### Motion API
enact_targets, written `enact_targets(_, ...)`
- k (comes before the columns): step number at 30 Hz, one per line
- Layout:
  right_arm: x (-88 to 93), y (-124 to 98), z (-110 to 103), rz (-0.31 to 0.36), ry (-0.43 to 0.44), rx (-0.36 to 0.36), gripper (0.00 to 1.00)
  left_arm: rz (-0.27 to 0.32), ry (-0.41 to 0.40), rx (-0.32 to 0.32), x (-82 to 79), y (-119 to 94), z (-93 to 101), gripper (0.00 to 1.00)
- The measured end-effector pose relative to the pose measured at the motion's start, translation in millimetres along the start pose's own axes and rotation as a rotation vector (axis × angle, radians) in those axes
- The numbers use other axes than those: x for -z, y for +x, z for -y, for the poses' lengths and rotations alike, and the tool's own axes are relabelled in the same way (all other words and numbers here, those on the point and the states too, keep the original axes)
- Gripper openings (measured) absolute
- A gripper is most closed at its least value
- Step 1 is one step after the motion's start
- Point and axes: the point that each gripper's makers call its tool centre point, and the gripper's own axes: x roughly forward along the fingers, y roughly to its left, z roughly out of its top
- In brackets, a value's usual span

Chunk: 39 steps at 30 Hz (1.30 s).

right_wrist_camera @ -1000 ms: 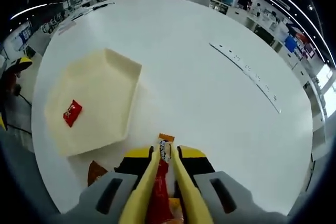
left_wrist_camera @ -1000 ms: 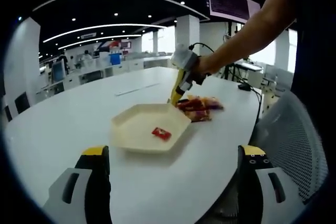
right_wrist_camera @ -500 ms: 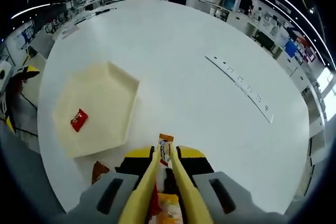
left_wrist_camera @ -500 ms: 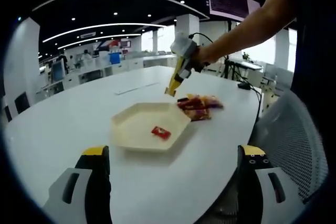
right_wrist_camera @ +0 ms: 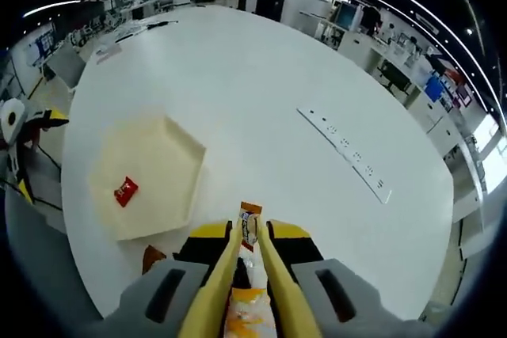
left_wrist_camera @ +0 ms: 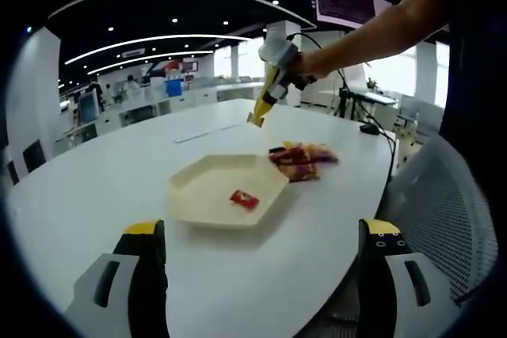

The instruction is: Place the target food into the container with the food tongs after gripping and lifting it, then release it inside without dropping or visibly crushing the food.

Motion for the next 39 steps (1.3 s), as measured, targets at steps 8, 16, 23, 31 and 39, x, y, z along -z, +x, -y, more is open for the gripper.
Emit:
enact_targets(8,-5.9,-8.2,0.7,0.009,-0.012,0.007,0.16,-0.001,0.005,-0.006,-0.1,-0.3,-0.8,0.98)
enact_targets(16,-16.9,-12.9,-8.7,0.028,-0.029,-0.005,0.16,0.0,0.007,-0.012,-0.3,-0.6,-2.1,0.98)
enact_targets(23,-34.5,-16.3,-23.5,0.059,-0.056,-0.029,0.16,-0.01,0.021,-0.017,1.3,-0.5,-2.4,0.99)
enact_targets(31,-47.4,-14.5,-47.2,0.078,-0.07,-0.078,0.17,-0.009,0.02,-0.017,1.2,-0.5,-2.2,0.99)
enact_targets(39,-66.1,-17.3,-84.8,0.103,-0.118,-0.147,0.17,-0.013,0.018,-0.019,2.1,-0.1,-2.5,0.99)
